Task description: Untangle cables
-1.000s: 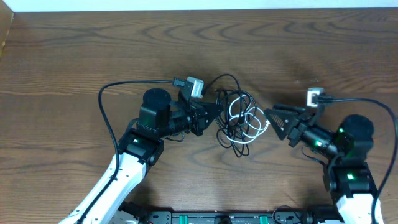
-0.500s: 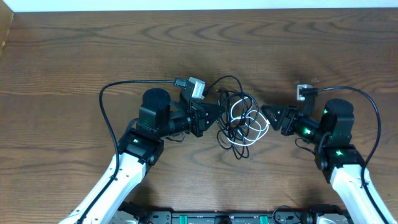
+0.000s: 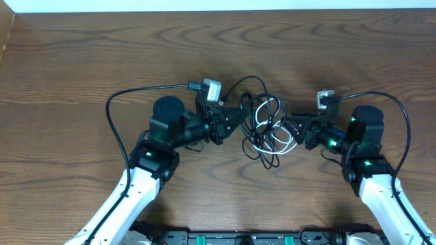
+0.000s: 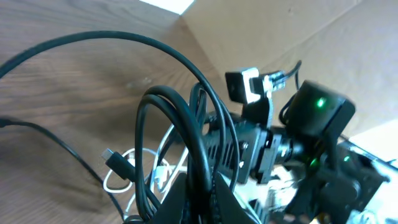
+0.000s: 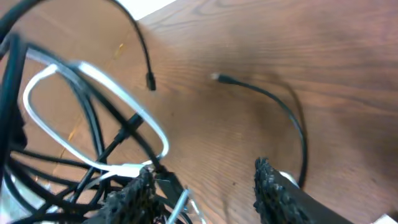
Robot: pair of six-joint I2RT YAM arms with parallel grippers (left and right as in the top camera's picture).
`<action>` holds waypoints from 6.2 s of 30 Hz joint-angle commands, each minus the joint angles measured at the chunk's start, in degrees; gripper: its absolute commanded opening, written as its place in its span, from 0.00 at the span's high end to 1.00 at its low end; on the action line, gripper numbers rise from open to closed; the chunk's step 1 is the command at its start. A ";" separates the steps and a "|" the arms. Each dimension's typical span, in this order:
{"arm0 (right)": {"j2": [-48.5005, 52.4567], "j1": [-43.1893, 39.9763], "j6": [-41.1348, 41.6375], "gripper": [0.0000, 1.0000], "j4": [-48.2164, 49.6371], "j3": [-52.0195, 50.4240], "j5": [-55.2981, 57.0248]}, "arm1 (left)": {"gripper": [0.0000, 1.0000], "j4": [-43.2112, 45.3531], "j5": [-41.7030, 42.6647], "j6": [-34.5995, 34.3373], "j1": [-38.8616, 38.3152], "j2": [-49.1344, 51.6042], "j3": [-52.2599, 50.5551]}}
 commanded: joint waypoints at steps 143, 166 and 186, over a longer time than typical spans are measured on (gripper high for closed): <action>7.61 13.38 -7.02 0.33 6.93 0.39 0.44 | 0.92 -16.33 -28.63 -62.05 -2.49 -0.37 0.68; 9.29 14.08 -7.80 0.45 4.55 0.39 5.75 | 0.92 -16.31 -28.63 -62.07 -2.49 -0.37 0.68; 9.33 14.88 -9.01 0.99 4.59 0.39 7.50 | 0.92 -16.31 -28.59 -62.05 -2.49 -0.37 0.68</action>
